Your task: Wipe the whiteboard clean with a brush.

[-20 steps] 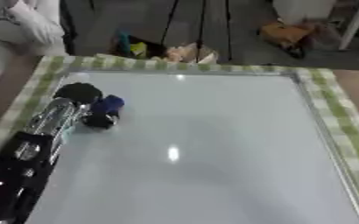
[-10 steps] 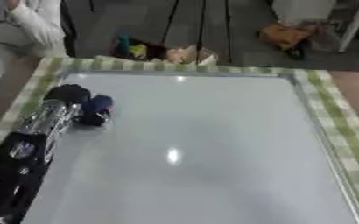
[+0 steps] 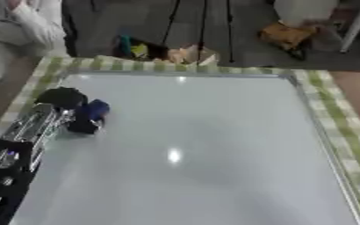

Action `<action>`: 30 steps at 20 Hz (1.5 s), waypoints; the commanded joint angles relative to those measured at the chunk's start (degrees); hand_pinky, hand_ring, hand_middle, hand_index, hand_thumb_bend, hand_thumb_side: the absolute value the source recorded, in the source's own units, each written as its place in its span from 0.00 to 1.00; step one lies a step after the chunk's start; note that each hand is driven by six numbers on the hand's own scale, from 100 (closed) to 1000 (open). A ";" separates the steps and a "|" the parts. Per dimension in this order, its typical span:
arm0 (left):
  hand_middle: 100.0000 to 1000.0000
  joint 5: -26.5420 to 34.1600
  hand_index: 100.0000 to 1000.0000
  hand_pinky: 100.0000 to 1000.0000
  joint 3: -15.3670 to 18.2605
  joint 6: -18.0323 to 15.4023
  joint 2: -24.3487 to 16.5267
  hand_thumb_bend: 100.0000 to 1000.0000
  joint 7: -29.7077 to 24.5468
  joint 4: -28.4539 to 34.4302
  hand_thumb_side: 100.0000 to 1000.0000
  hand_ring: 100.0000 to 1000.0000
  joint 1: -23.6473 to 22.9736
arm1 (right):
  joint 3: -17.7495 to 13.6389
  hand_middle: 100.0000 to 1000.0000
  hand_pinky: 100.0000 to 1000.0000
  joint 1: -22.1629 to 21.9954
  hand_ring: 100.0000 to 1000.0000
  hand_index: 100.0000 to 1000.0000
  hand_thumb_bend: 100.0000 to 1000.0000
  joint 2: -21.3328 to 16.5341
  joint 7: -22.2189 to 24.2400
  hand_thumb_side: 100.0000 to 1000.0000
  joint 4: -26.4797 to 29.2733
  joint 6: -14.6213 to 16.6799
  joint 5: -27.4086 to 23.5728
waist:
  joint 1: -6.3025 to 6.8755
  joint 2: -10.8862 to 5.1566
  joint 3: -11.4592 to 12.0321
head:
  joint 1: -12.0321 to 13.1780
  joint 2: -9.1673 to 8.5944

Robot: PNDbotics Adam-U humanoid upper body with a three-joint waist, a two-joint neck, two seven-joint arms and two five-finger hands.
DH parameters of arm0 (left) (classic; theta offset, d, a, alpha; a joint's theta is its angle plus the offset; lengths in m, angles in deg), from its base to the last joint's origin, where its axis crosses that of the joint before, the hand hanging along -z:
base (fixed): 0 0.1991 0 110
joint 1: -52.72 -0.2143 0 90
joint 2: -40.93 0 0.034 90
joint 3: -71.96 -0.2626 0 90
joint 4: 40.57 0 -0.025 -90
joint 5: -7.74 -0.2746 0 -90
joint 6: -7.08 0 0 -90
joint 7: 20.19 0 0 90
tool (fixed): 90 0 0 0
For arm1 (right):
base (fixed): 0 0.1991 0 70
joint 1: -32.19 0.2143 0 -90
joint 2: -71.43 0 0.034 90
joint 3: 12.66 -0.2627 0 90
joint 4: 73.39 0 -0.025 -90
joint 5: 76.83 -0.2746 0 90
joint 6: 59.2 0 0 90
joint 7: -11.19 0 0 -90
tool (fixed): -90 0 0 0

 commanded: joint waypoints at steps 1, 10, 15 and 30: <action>0.31 1.18 0.57 0.14 -1.30 -0.87 -1.80 0.00 -1.78 2.90 0.71 0.36 0.32 | -0.49 0.62 0.82 0.52 0.91 0.84 0.00 -0.96 -0.09 1.00 0.74 -0.05 0.24 | 0.08 -0.99 -0.06 | -0.02 -0.10; 0.30 -0.85 0.56 0.11 0.50 1.90 1.57 0.00 0.44 0.18 0.71 0.34 0.76 | -0.29 0.62 0.82 0.32 0.91 0.84 0.00 -0.60 0.10 1.00 0.74 0.04 0.14 | -0.19 -1.07 -0.23 | 0.41 -0.68; 0.30 -4.72 0.56 0.11 3.47 5.78 3.09 0.00 3.27 -6.09 0.69 0.34 2.53 | -0.22 0.62 0.82 0.42 0.91 0.84 0.00 -0.56 0.22 1.00 0.74 0.35 0.06 | -0.22 -1.10 -0.51 | 0.54 -0.89; 0.30 -5.85 0.56 0.12 4.08 6.79 3.53 0.00 4.86 -9.86 0.70 0.34 3.57 | -0.22 0.62 0.82 0.30 0.91 0.84 0.00 -0.61 0.10 1.00 0.74 0.22 0.06 | -0.03 -1.13 -0.41 | 0.53 -0.50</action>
